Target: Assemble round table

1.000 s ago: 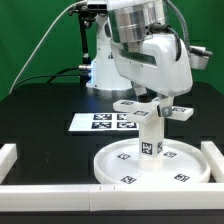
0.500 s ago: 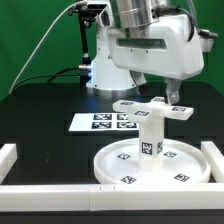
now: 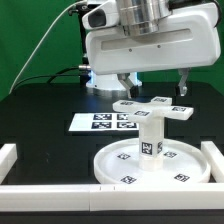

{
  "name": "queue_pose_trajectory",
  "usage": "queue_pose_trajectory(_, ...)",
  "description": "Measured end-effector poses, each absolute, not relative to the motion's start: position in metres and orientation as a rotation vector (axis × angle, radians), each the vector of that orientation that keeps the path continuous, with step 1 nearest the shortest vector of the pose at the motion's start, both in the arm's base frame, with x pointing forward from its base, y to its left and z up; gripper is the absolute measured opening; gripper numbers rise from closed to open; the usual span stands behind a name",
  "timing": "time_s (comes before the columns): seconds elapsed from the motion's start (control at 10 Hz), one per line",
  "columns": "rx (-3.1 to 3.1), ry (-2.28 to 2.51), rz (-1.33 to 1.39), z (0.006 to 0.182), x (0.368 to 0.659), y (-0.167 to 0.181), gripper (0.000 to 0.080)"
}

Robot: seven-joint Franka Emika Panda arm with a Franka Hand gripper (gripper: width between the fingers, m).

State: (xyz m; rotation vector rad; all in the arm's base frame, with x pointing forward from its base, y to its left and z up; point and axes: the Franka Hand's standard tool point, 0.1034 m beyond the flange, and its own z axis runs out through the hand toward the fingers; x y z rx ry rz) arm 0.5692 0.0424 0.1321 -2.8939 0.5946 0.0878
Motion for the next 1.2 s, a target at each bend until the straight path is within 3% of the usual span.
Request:
queue_pose_trajectory(0.6, -3.051, -0.389, 0.039, 0.127, 0.566, 0.040, 0.0648)
queue_pose_trajectory(1.2, -3.017, -0.250, -0.014, 0.117, 0.568, 0.035, 0.0648)
